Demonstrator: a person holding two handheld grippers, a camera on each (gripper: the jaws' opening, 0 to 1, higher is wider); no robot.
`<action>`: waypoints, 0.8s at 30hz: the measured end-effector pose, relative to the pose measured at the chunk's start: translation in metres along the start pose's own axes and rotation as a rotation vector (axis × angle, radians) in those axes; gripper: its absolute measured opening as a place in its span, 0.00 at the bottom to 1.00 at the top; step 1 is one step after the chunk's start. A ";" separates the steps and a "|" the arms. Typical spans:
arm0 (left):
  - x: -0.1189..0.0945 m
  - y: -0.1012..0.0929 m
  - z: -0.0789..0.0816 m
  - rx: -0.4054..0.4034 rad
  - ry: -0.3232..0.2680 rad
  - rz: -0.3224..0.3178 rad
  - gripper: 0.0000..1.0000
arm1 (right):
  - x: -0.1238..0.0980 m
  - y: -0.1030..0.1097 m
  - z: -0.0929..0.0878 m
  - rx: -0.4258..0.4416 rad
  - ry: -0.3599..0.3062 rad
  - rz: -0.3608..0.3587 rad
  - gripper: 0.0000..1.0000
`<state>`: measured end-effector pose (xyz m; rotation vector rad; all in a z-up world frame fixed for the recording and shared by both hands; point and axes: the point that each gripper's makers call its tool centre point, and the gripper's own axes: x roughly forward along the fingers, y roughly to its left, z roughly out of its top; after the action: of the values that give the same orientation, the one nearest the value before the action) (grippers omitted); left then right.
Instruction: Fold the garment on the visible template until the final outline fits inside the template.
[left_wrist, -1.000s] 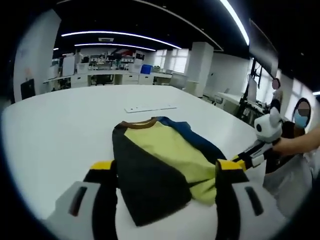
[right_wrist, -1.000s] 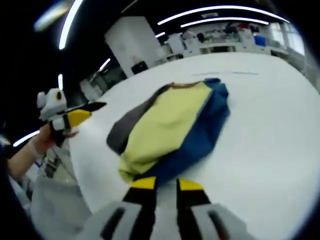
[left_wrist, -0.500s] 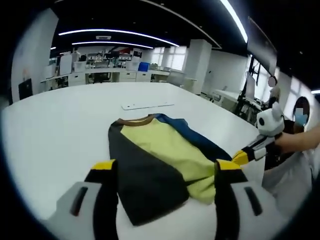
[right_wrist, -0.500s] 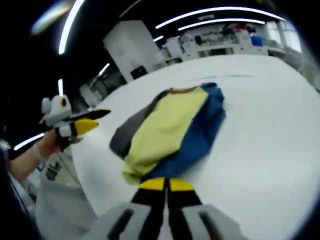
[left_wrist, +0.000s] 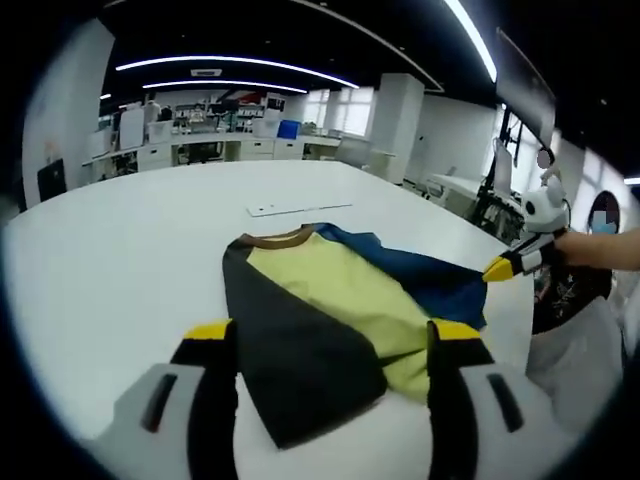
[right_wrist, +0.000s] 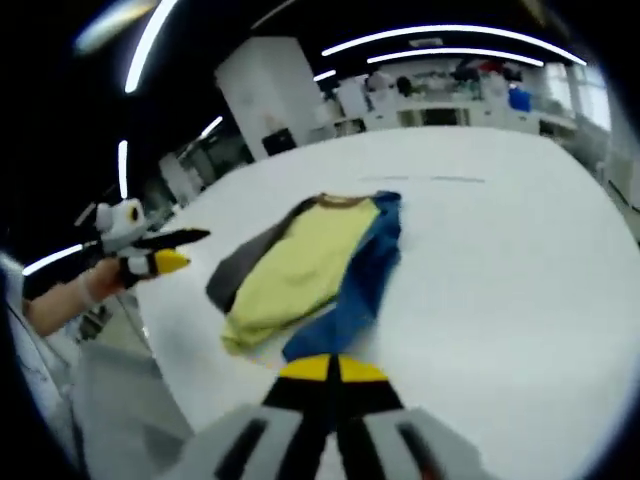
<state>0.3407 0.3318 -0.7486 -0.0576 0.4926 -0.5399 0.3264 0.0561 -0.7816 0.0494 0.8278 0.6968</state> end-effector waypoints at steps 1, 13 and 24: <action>0.000 0.001 0.000 0.000 0.002 0.002 0.74 | -0.004 -0.006 0.001 0.002 0.004 -0.004 0.00; 0.010 0.011 -0.001 -0.002 0.022 0.007 0.73 | -0.016 -0.091 0.010 -0.057 0.105 -0.119 0.00; 0.021 0.014 0.002 -0.012 0.020 -0.012 0.73 | -0.008 -0.171 0.021 -0.111 0.214 -0.234 0.00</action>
<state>0.3641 0.3332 -0.7580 -0.0671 0.5156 -0.5495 0.4311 -0.0777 -0.8137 -0.2222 0.9806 0.5309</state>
